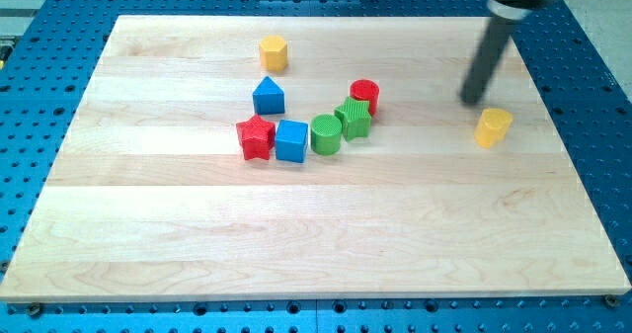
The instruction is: Push the hexagon close to the triangle
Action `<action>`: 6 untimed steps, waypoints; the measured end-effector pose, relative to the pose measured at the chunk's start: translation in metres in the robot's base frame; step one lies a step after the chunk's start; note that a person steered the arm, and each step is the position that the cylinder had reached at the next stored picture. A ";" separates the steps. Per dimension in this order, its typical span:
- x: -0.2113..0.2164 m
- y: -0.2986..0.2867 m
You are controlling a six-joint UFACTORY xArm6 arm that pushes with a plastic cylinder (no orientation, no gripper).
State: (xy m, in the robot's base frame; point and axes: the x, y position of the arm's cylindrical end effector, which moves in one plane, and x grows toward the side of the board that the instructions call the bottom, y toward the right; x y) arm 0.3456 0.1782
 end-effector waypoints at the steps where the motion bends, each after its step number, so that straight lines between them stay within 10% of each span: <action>1: -0.079 -0.053; 3: -0.120 -0.226; 6: -0.065 -0.292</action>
